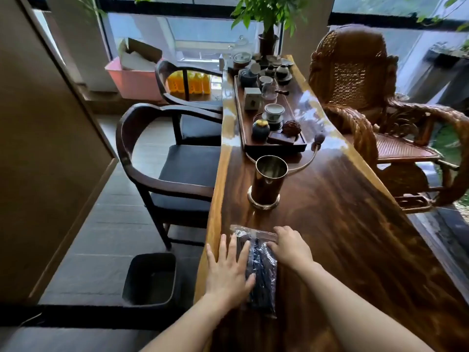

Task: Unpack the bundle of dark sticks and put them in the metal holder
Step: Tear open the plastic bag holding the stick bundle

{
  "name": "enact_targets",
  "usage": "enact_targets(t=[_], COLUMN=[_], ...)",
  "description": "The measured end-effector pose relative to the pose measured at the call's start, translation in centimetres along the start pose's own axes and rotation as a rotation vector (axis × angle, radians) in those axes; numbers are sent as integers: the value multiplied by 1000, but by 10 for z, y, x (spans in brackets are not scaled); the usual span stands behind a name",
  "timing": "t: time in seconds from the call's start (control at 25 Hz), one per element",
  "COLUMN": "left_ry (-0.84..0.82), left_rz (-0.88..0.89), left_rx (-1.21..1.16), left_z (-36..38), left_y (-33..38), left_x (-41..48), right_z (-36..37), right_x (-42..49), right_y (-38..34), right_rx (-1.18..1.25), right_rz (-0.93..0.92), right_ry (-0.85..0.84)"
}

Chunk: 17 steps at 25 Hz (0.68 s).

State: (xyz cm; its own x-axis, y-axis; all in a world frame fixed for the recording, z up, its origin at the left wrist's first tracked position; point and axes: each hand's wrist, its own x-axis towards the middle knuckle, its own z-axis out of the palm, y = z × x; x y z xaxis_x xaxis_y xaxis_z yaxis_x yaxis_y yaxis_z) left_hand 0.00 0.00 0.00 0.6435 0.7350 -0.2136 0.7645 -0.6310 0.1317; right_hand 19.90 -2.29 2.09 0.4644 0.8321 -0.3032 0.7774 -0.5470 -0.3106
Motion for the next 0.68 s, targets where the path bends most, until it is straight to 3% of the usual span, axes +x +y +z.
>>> enact_targets(t=[0.16,0.48,0.68], left_ry=[-44,-114,-125], left_rz=[-43,82,125], left_rx=[19,-53,-190], left_z=[15,33,25], left_y=[15,1,-11], left_x=[13,16,7], right_z=[10,21,3], right_x=[22,43,37], right_y=[9,2,-2], right_rx=[-14,-108,132], right_rz=[-69,-67,100], right_ry=[-76,-86,-184])
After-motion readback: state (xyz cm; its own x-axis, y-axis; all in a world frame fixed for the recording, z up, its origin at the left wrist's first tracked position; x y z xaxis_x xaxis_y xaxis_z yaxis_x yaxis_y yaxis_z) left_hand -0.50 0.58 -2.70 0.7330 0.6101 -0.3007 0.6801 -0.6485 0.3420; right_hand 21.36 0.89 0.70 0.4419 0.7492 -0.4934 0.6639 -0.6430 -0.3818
